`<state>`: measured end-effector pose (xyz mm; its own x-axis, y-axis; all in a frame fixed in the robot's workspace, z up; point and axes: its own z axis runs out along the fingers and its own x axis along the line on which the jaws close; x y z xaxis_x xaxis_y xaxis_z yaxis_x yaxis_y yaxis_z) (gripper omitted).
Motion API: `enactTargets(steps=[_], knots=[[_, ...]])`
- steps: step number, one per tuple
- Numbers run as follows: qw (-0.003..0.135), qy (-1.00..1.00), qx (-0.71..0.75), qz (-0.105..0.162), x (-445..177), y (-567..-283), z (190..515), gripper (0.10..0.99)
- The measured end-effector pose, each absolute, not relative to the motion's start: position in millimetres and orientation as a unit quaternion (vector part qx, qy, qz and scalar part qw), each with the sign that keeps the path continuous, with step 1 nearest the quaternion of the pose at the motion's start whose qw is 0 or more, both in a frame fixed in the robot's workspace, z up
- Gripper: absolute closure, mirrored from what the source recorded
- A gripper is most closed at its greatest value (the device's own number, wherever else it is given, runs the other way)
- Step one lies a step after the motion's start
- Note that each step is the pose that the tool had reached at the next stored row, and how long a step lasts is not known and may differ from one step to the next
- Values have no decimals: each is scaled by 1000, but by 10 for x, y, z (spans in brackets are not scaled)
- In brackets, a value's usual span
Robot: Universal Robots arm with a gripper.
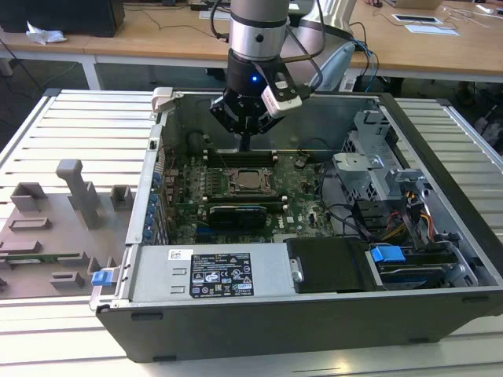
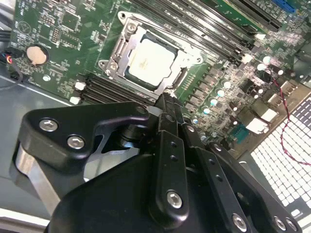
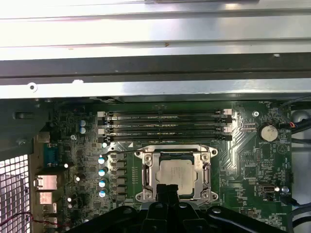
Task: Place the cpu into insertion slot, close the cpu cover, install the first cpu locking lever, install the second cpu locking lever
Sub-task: 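Install the first cpu locking lever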
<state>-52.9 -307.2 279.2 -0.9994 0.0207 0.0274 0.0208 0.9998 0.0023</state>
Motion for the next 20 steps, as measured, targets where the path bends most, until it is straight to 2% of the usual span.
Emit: enactTargets(steps=[20], knots=[[14, -1000, -10, -1, -927, -3072, 2792, 980]])
